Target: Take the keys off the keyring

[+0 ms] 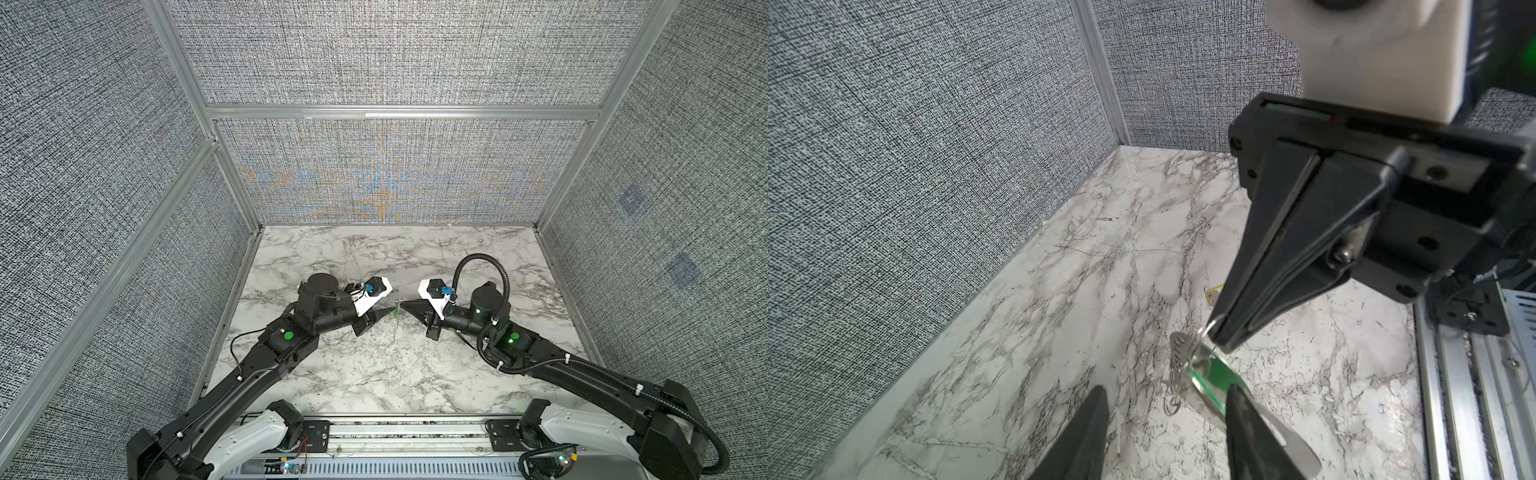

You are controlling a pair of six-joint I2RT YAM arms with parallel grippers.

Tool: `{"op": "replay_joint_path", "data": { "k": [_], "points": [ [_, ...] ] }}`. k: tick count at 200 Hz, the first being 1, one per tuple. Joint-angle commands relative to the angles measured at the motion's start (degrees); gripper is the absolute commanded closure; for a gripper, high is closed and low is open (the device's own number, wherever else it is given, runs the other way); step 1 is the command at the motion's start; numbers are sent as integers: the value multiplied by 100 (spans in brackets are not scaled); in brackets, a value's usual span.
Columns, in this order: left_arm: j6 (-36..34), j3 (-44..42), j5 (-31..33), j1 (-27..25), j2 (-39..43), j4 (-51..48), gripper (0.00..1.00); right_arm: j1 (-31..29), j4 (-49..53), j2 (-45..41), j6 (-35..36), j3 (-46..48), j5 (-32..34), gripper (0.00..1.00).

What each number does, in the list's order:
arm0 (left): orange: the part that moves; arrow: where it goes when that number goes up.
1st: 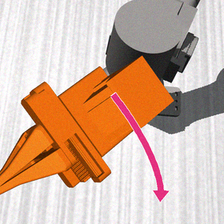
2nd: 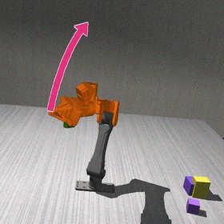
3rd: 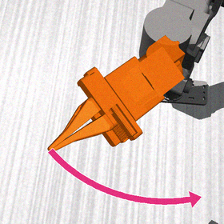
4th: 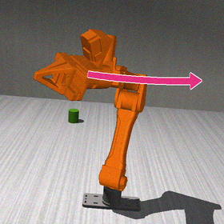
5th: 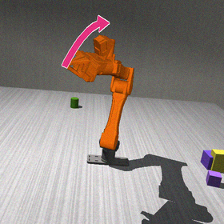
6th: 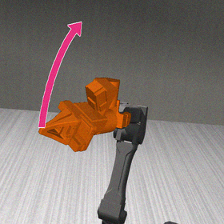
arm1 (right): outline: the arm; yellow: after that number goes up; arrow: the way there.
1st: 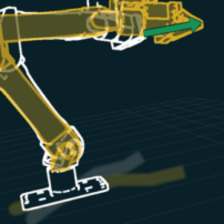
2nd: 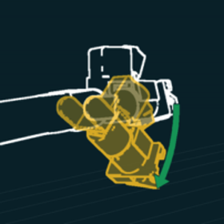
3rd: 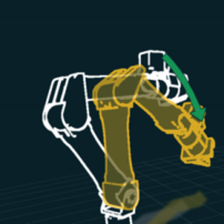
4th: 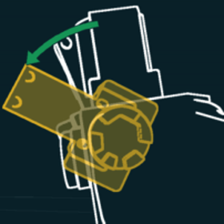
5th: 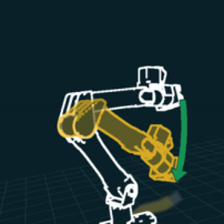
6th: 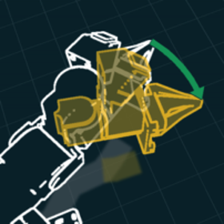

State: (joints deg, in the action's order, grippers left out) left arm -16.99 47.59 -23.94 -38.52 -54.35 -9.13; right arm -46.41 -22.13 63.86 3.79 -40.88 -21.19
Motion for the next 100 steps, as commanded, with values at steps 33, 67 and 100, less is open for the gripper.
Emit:
{"op": "replay_joint_path", "data": {
  "k": [33, 67, 100],
  "points": [
    [923, -516, -209, 3, 71, 1236, 52, 1, -375, -56, -97, 44, 190, 100],
    [1145, -733, -147, 3, -5, 1512, 52, -4, -435, -66, -122, 60, 218, 100],
    [1301, -874, -102, 3, -28, 1762, 57, -9, -497, -52, -142, 63, 289, 100]
  ]
}}
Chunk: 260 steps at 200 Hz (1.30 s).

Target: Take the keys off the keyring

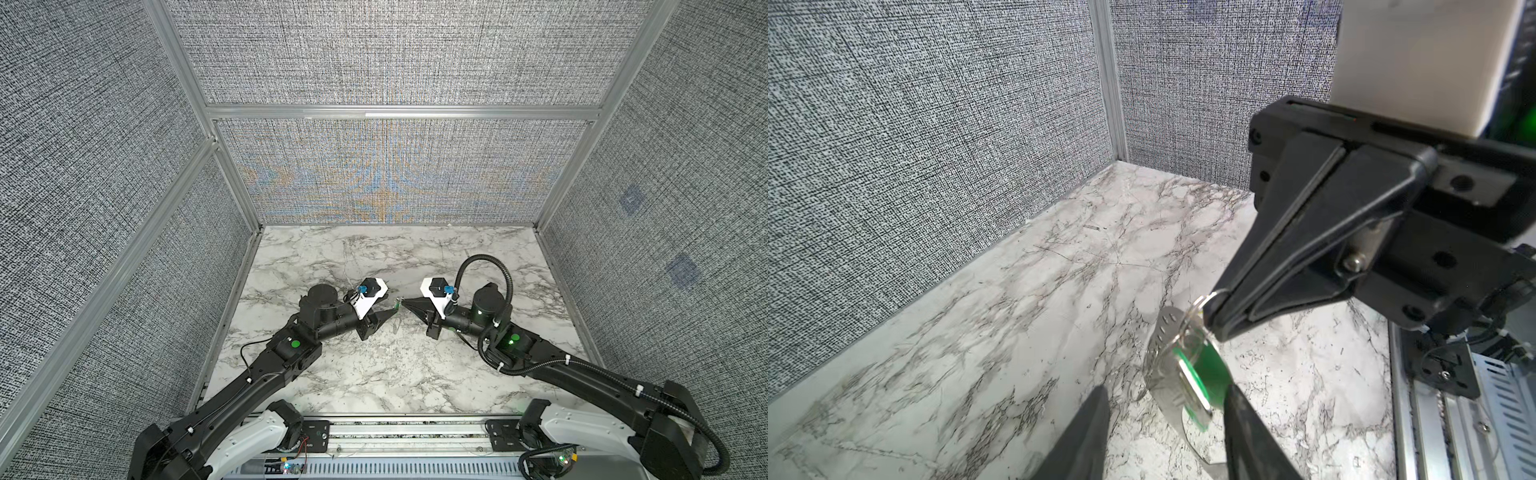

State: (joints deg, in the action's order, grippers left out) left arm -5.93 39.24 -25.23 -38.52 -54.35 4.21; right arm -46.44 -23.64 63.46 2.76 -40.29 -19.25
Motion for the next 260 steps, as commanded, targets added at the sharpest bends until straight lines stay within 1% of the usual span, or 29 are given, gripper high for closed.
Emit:
{"op": "replay_joint_path", "data": {
  "k": [1, 57, 94, 111, 139, 179, 238, 244, 254, 260],
  "points": [
    [201, -39, 27, 3, -35, 434, 58, -2, -349, -15, -39, -1, 95, 100],
    [286, -105, -222, 3, -152, 708, 73, -15, -500, 22, -112, 39, 134, 100],
    [142, -91, -280, 3, -184, 725, 93, -26, -638, 22, -173, 82, 240, 100],
    [56, -19, -319, 3, -228, 612, 100, -32, -772, 6, -210, 140, 351, 100],
    [-12, 22, -475, 3, -293, 457, 100, -31, -1118, -57, -287, 257, 555, 100],
    [-68, 121, -648, 3, -439, 206, 100, -30, -1362, -131, -315, 362, 744, 100],
    [-129, 249, -870, 3, -541, -31, 100, -36, -1390, -157, -297, 459, 715, 100],
    [-119, 280, -840, 4, -534, -62, 95, -32, -1381, -152, -296, 463, 676, 100],
    [-165, 337, -693, 3, -499, -148, 80, -28, -1376, -157, -280, 474, 559, 100],
    [-178, 374, -565, 3, -462, -197, 74, -32, -1339, -167, -275, 478, 481, 100]
  ]
}}
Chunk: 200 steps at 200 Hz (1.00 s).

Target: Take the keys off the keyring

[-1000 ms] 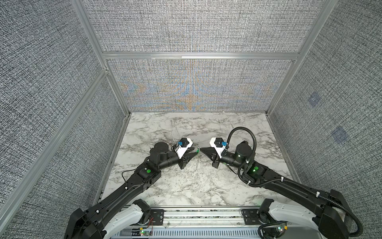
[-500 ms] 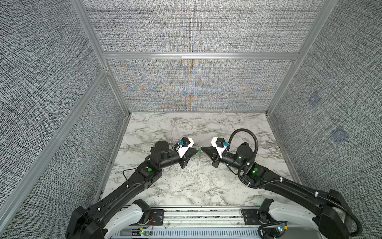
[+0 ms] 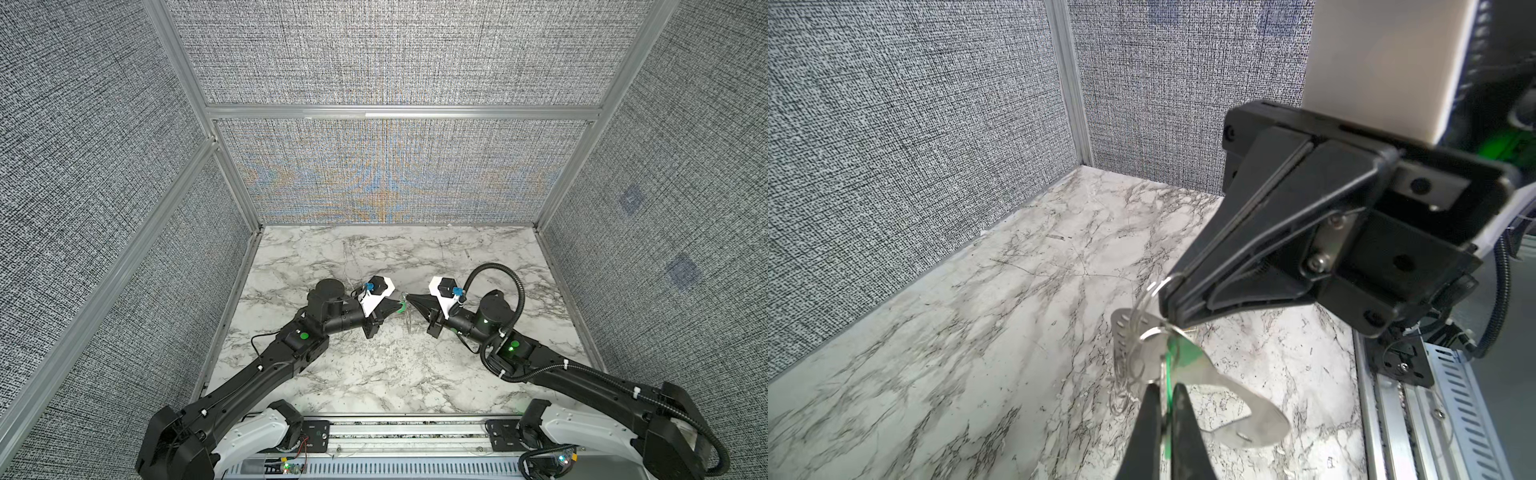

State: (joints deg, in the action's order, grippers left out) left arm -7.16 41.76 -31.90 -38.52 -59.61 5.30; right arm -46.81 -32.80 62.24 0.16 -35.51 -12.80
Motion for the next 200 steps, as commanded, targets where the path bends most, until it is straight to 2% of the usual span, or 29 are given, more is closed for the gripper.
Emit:
{"op": "replay_joint_path", "data": {
  "k": [1, 16, 57, 81, 130, 174, 200],
  "points": [
    [-56, 127, 130, 3, 73, -317, 73, 5, -422, -45, -16, -5, -176, 100],
    [-148, 171, 379, 11, 243, -365, 68, 4, -313, -51, 52, -24, -331, 100],
    [-293, 291, 544, 84, 645, -535, 68, 18, -184, -54, 186, -27, -522, 100],
    [-306, 411, 258, 139, 650, -589, 72, 22, -173, 2, 251, -67, -751, 100],
    [-286, 535, -360, 187, 440, -639, 74, 22, -262, 17, 224, -110, -1032, 100],
    [-344, 541, -481, 196, 355, -670, 75, 22, -255, -10, 216, -102, -1114, 100],
    [-411, 540, -557, 203, 335, -672, 80, 29, -286, 25, 187, -132, -1268, 100]
  ]
}}
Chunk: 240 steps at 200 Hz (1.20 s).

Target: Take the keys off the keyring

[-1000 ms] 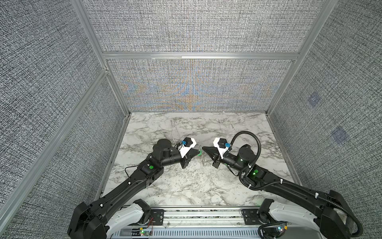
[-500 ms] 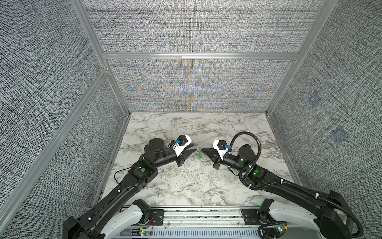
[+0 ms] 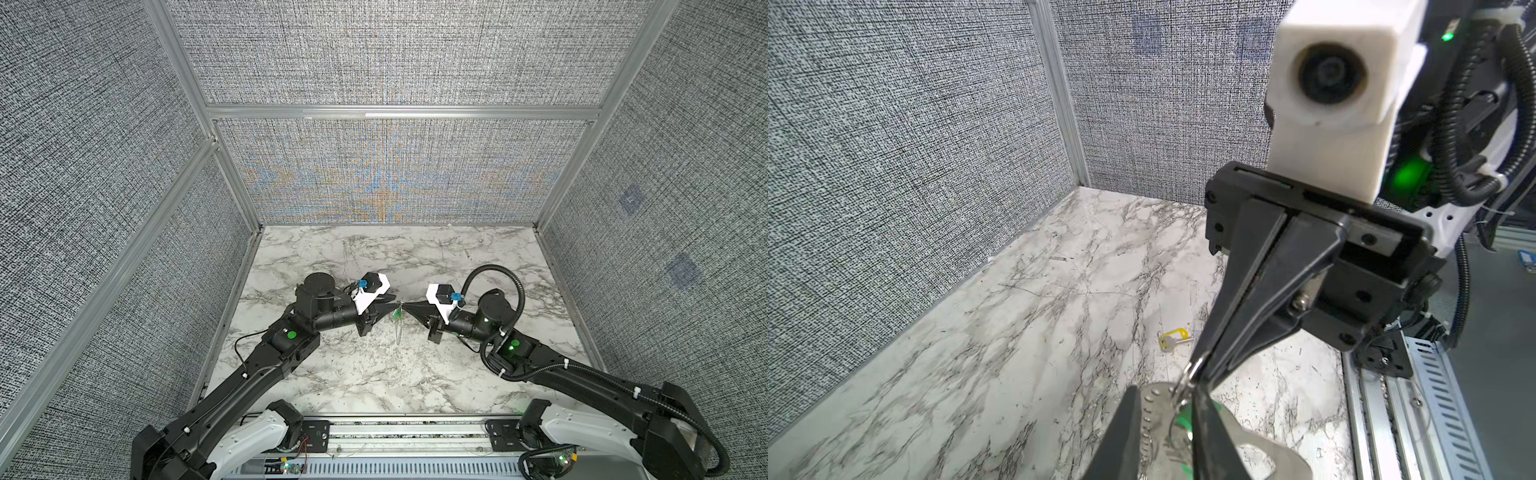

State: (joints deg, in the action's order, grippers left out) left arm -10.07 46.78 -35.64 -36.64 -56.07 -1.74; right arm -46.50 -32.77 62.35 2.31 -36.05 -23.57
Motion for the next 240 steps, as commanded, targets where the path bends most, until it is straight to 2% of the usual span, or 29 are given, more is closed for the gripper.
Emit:
{"op": "replay_joint_path", "data": {
  "k": [1, 46, 61, 83, 100, 115, 132, 190, 240],
  "points": [
    [-119, 35, -186, 16, -18, 32, 80, -1, -290, 23, -28, -77, -195, 100],
    [-258, 51, -434, 21, -35, 43, 100, 23, -379, 110, -142, -111, -293, 100],
    [-330, 112, -400, 23, -27, -68, 100, 30, -295, 80, -138, -104, -160, 100],
    [-594, 346, -196, 25, -70, -505, 100, 30, 268, -89, 72, -149, 292, 92],
    [-926, 691, 6, 18, -225, -1166, 100, 31, 1133, -210, 415, -368, 642, 78],
    [-1215, 1037, 135, 17, -438, -1777, 100, 36, 1757, -266, 620, -580, 800, 75],
    [-1517, 1360, 206, 17, -631, -2321, 100, 36, 2000, -291, 743, -700, 836, 71],
    [-2098, 2179, 384, -34, -1097, -3322, 100, 27, 2052, -150, 558, -850, 682, 72],
    [-2200, 2299, 408, -143, -1223, -3481, 100, 28, 1880, 111, 408, -980, 499, 81]
  ]
}}
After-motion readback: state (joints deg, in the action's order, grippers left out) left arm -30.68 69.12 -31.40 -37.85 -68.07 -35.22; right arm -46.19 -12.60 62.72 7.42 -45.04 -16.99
